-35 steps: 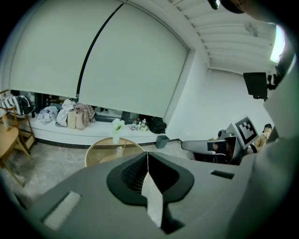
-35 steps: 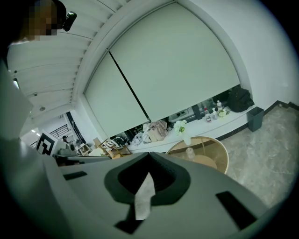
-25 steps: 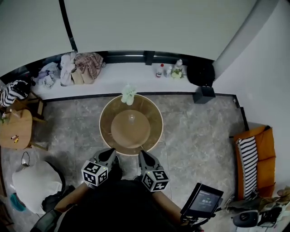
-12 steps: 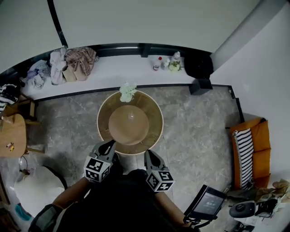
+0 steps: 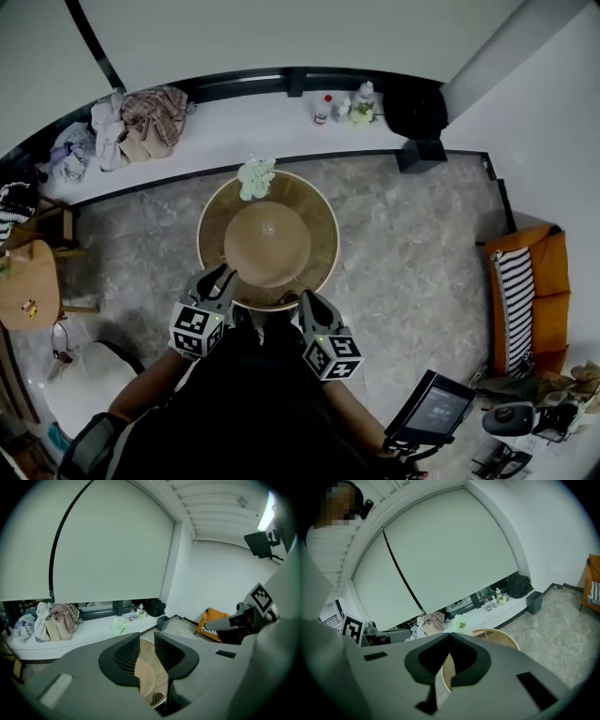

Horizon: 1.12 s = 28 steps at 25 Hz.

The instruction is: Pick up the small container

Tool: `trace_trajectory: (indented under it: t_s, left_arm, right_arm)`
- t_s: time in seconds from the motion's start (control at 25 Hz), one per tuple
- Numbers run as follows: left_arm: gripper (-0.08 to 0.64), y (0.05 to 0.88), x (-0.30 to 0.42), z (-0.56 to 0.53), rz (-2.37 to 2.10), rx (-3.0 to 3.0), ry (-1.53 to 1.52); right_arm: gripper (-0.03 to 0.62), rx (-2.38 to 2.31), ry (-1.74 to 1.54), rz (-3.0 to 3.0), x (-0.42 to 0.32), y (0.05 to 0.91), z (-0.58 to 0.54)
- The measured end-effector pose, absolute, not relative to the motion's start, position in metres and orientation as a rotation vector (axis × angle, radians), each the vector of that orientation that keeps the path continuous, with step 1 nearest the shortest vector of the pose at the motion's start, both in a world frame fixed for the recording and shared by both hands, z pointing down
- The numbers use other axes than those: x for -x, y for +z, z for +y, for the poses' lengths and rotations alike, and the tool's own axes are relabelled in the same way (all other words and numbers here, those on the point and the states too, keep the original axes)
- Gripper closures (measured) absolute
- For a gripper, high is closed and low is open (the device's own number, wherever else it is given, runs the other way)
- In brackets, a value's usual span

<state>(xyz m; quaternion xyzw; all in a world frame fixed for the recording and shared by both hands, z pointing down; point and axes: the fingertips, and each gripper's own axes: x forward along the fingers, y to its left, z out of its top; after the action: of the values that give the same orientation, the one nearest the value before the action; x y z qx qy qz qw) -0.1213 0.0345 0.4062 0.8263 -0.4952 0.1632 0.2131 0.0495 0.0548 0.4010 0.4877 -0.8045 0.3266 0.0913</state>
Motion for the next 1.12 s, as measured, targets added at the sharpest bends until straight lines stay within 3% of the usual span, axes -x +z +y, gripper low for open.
trace_trajectory:
  t_s: [0.44, 1.12]
  left_arm:
    - [0.479, 0.422, 0.101, -0.021, -1.522, -2.242, 0.441]
    - [0.457, 0.55, 0.078, -0.077, -1.351, -2.282, 0.671]
  right_arm:
    - [0.586, -1.394, 1.057, -2.378, -0.088, 0.431, 0.0]
    - [0.586, -1.314, 1.038, -2.323, -0.088, 0.518, -0.066]
